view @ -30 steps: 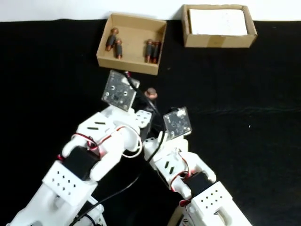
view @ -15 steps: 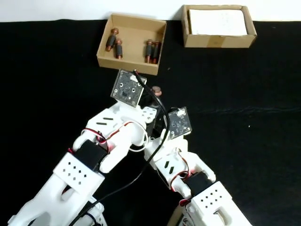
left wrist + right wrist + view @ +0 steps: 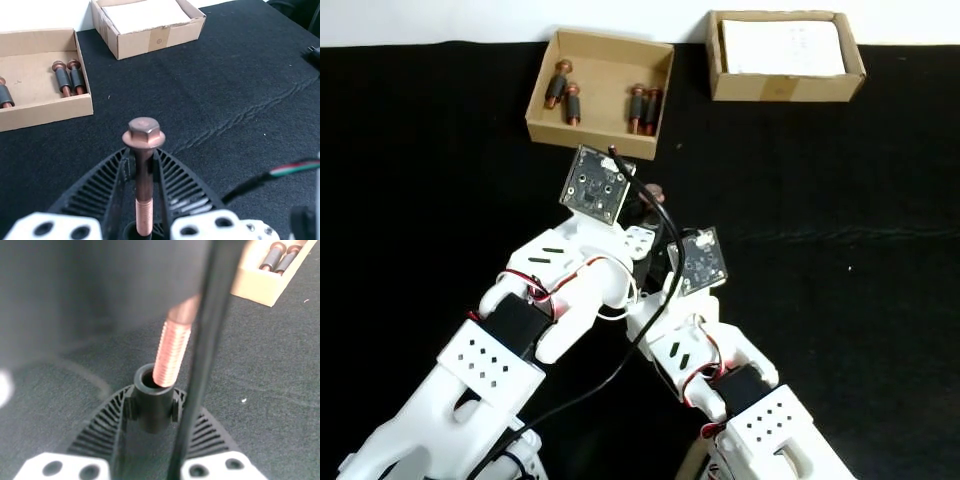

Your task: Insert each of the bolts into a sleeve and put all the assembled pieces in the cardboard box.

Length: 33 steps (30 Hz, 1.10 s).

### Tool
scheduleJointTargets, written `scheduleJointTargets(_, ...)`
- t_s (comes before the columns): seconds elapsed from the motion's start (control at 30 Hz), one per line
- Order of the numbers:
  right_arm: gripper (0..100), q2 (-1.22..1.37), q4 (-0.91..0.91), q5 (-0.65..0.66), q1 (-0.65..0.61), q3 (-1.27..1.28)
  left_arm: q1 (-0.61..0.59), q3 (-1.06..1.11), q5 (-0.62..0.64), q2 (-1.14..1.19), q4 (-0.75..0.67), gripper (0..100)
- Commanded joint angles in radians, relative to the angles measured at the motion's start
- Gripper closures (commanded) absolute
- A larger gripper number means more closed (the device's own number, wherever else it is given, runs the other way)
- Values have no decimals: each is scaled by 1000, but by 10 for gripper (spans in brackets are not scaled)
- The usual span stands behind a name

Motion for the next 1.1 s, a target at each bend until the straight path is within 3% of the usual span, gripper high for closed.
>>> scheduleJointTargets(0.0,991,2,-22,-8,-4,-67,-13,-8,-6,2,-18,990)
scheduleJointTargets(0.43,991,2,-22,-8,-4,-67,-93,-10,-5,-4,34,990)
scheduleJointTargets(1.07,991,2,-22,-8,28,-64,18,-113,-2,-4,43,990)
